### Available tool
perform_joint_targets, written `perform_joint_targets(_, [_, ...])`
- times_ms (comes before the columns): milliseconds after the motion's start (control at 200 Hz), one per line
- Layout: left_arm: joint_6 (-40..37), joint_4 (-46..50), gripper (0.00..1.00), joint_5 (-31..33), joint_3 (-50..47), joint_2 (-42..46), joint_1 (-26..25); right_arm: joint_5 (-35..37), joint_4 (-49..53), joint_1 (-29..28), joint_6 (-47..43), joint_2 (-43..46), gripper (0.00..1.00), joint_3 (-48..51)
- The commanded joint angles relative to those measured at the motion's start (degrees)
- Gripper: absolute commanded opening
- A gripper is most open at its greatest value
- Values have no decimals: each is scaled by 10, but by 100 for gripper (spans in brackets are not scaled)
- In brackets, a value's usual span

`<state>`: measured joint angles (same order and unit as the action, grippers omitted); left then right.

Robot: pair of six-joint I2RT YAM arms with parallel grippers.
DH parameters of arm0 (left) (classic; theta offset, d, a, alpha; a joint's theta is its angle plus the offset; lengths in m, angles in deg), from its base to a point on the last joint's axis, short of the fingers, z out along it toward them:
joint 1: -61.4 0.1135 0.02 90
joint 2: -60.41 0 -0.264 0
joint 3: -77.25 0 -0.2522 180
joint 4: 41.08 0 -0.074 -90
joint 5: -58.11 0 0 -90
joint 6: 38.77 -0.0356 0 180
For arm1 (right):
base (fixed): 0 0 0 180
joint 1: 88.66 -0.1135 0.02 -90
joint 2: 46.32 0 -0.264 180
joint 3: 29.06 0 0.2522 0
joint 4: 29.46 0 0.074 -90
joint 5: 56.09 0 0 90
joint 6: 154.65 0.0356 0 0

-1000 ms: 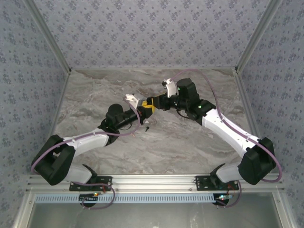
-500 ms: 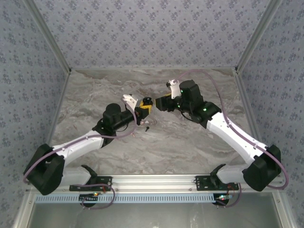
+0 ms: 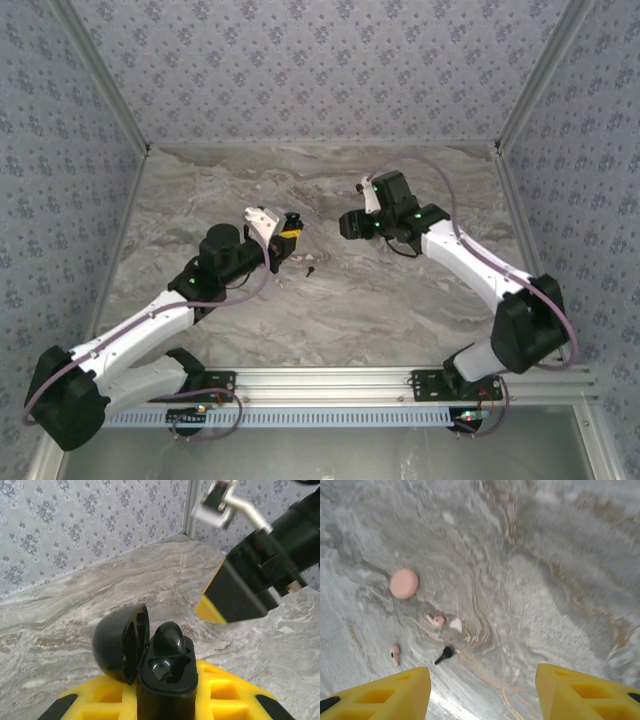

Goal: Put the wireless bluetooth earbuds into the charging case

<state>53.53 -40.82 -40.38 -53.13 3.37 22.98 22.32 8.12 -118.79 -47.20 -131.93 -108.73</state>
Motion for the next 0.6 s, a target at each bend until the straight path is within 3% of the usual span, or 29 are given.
perform_joint_targets(0, [-13, 28, 11, 16, 11, 21, -4, -32, 16, -13, 33, -43, 58, -8])
perform_joint_targets(595, [-6, 58, 12, 40, 0, 58, -4, 9, 56, -126, 150, -254, 43, -143])
